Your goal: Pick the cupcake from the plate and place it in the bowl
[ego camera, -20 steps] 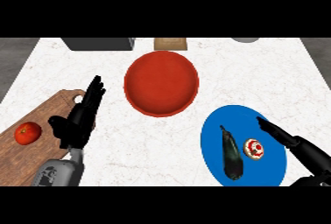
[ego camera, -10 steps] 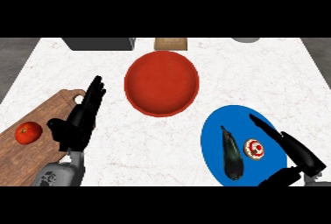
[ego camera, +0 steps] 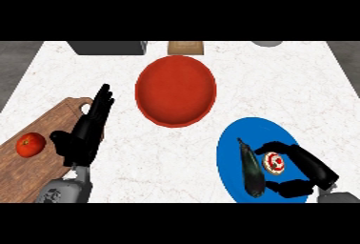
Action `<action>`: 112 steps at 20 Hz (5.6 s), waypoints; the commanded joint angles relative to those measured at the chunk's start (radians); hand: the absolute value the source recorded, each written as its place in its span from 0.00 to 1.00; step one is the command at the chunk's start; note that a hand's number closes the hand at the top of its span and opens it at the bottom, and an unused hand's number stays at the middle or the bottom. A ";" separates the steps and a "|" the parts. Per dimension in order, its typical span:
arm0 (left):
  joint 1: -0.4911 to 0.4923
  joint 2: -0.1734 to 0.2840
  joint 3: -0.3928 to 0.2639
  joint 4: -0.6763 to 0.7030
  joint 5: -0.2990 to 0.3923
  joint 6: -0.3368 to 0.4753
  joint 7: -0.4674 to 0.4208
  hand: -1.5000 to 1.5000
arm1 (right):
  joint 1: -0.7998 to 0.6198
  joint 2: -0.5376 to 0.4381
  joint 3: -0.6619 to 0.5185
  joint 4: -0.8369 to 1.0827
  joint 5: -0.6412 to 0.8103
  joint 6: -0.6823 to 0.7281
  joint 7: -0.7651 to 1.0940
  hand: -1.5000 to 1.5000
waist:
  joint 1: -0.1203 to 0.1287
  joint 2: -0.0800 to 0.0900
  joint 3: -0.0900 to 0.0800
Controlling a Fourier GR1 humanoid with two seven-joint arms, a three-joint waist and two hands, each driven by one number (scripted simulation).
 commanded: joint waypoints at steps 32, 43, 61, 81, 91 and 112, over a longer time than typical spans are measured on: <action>-0.060 -0.033 -0.025 0.054 -0.017 -0.054 0.005 0.50 | -0.481 0.343 0.558 -0.149 0.219 -1.103 0.837 1.00 | 0.099 -0.012 -0.008; -0.116 -0.063 -0.029 0.088 -0.031 -0.028 0.014 0.50 | -0.961 0.343 0.575 0.026 0.387 -1.097 1.459 1.00 | 0.094 -0.007 -0.007; -0.088 -0.055 -0.010 0.092 -0.021 -0.039 -0.019 0.50 | -1.380 0.343 0.588 0.594 0.328 -0.910 1.685 1.00 | 0.069 0.012 -0.002; -0.021 -0.081 -0.043 0.032 -0.054 -0.016 -0.019 0.50 | -1.059 0.343 0.450 0.735 0.047 -1.142 1.276 0.00 | 0.056 0.016 0.002; -0.057 -0.030 0.023 0.046 -0.028 -0.045 -0.016 0.50 | -1.018 0.343 0.369 0.674 -0.017 -1.385 0.943 0.00 | 0.025 0.009 0.002; -0.016 -0.011 0.080 0.028 -0.001 -0.067 -0.013 0.50 | -0.459 0.279 0.434 -0.101 -0.087 -1.347 0.901 0.00 | -0.009 -0.002 0.001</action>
